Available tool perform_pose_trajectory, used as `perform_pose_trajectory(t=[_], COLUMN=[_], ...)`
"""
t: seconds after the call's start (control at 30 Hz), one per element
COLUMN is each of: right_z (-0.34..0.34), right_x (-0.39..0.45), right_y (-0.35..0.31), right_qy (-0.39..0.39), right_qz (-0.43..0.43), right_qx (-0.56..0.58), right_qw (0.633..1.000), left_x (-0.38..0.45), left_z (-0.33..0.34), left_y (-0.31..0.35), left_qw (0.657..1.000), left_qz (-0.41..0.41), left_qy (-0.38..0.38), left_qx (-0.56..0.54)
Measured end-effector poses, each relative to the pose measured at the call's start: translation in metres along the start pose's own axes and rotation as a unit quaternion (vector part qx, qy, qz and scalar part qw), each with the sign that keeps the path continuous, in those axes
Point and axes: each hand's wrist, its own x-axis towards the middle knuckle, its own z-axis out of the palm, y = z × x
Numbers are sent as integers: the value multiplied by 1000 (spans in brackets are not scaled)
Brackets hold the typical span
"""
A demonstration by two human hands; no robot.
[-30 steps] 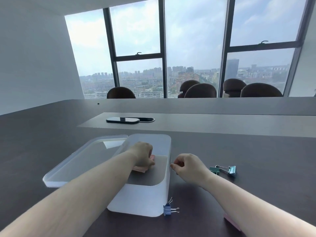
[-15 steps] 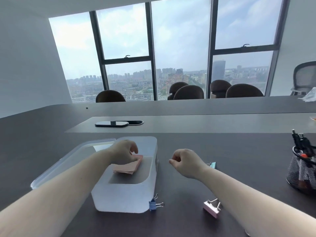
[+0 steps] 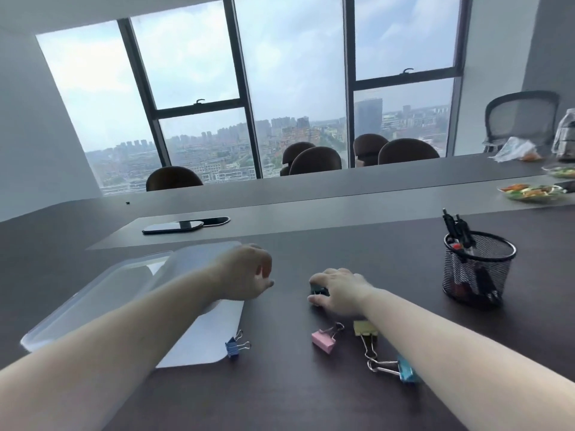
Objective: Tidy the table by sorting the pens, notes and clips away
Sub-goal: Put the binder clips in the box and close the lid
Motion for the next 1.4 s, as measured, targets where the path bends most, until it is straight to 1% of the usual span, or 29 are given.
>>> perform_pose_trajectory(t=[0.07,0.13,0.17,0.23,0.33,0.4,0.47,0.53,0.63,0.73,0.9,1.03,1.13,1.23,1.3,1.4], right_z=[1,1,1,-2,-4,-3,-2,-4,-10,-14,-16,-14,-16,-19,-21,-27], right_x=[-7,-14,-18,-24,-29,-31,-34,-35,-36,-37,-38,-42,-47,-51,-54,-60], right_y=[2,5,6,10,14,15,14,12,10,9,9,17,21,22,24,25], right_qy=[4,7,7,2,6,9,5,-6,-27,-36,-8,10,19,17,13,12], right_qz=[-1,7,11,19,25,29,30,28,30,37,46,53,52,51,47,48], right_qx=[0,7,15,36,58,61,58,45,12,7,3,17,36,61,77,96], right_qw=[1000,1000,1000,999,998,998,998,999,999,999,999,998,998,997,996,994], left_x=[-6,-13,-16,-21,-26,-29,-30,-30,-26,-21,-16,-14,-17,-17,-14,-8], left_z=[0,2,2,3,5,9,18,25,35,44,48,53,57,61,60,58], left_y=[17,28,32,39,52,62,64,61,58,57,58,62,66,68,69,68], left_qw=[991,960,943,919,897,892,897,911,937,951,964,975,974,974,975,976], left_qz=[-11,-29,-31,-20,-17,-32,-32,-26,-26,-29,-45,-52,-96,-127,-134,-148], left_qy=[-136,-273,-319,-367,-396,-395,-376,-344,-296,-266,-238,-200,-204,-189,-170,-117], left_qx=[14,62,90,142,196,217,230,226,186,155,108,88,33,-12,-46,-110])
